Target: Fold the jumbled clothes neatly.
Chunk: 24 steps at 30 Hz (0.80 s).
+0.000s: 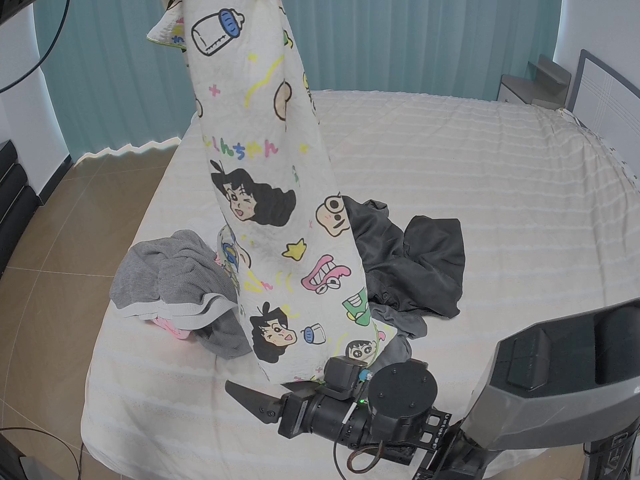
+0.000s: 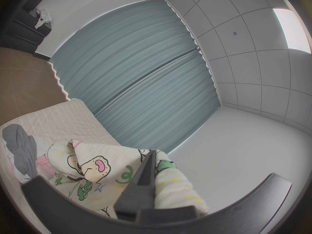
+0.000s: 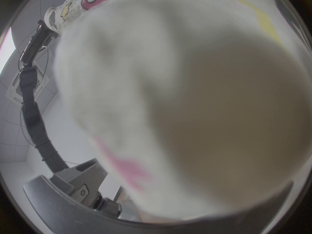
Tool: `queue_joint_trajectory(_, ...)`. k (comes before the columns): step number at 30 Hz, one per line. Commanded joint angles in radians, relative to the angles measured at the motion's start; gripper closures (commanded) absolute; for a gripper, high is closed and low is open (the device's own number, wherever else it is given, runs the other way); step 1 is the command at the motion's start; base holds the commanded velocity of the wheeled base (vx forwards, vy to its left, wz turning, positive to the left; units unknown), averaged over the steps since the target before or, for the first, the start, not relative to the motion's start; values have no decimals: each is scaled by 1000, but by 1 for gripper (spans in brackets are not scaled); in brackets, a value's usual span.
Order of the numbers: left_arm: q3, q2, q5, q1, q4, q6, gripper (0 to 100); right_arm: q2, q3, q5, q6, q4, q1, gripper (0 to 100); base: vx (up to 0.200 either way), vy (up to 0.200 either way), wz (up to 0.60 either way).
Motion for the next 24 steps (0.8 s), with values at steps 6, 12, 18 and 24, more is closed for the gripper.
queue_joint_trajectory(6, 12, 8, 5, -2, 1, -4, 100, -1, -64, -129, -16, -15, 1, 0, 0, 0, 0)
queue_joint_trajectory(12, 27, 10, 19, 6, 1, -3, 100, -28, -69, -199, -65, -15, -3, 0, 0, 0, 0)
queue_joint_trajectory(18, 44, 7, 20, 6, 3, -3, 100, -31, -98, -218, -80, -15, -49, 0, 0, 0, 0)
queue_joint_trajectory(24, 77, 3, 22, 1, 1, -7, 100, -51, -148, -224, -69, -15, -94, 0, 0, 0, 0)
